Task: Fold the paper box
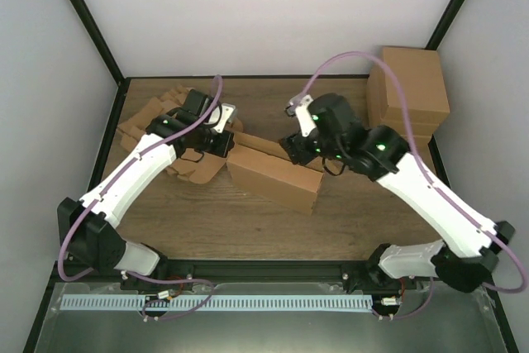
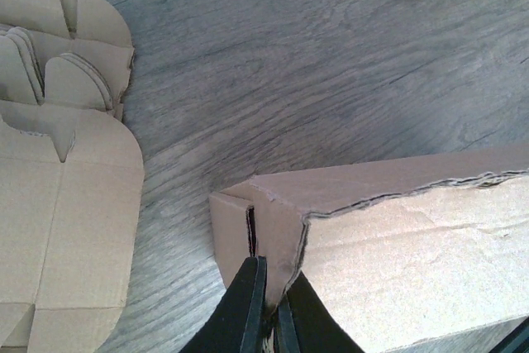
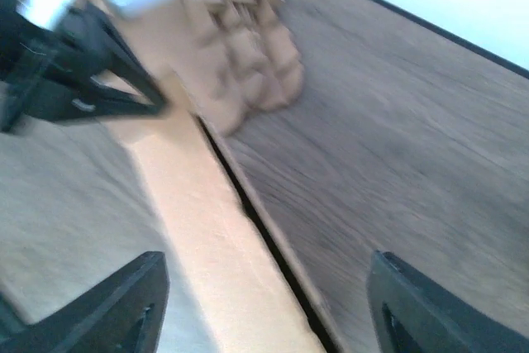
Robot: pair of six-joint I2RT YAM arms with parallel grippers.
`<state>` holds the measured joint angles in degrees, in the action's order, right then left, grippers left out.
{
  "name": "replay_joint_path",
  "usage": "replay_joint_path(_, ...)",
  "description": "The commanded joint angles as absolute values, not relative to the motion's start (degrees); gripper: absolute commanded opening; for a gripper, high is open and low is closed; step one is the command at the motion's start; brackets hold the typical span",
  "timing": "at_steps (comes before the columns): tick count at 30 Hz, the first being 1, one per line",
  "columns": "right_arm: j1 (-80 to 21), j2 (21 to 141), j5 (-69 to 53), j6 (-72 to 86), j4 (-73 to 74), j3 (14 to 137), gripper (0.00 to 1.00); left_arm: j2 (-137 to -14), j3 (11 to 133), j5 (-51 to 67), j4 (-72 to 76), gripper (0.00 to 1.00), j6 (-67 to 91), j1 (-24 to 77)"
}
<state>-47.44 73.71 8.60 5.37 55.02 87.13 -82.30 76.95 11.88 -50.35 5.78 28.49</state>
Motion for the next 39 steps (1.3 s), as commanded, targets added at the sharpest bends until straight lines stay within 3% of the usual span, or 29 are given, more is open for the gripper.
replay_joint_path(1,-47.81,67.86,-7.61,6.29,53.29,91.36,0.58,-83.12,77.17,12.79,-53.30,0.04,5.89,28.74)
replay_joint_path(3,-47.81,66.85,-16.18,7.22,50.64,90.05,0.41,-83.14,77.25,12.84,-53.30,0.04,6.02,28.81)
replay_joint_path(6,-47.81,65.51,-25.67,8.04,44.82,82.25,0.34,-83.14,77.49,12.66,-53.39,0.04,6.06,28.91)
replay_joint_path(10,-47.81,64.95,-23.45,9.41,39.50,73.15,0.27,-83.32,78.25,12.41,-54.08,0.04,5.90,29.06)
replay_joint_path(13,-49.09,65.74,-17.86,11.38,37.03,69.31,0.04,-83.41,78.39,12.48,-54.14,0.04,5.98,29.16)
replay_joint_path(14,-50.45,66.15,-14.57,11.92,36.59,68.57,0.01,-83.41,78.40,12.55,-54.10,0.04,6.04,29.13)
replay_joint_path(24,-56.07,71.38,10.48,17.55,33.36,62.62,0.01,-83.63,78.13,12.01,-54.14,0.04,6.42,29.79)
replay_joint_path(39,-56.06,75.35,16.37,20.78,36.57,60.96,0.01,-83.15,78.76,11.55,-56.43,0.04,6.16,30.01)
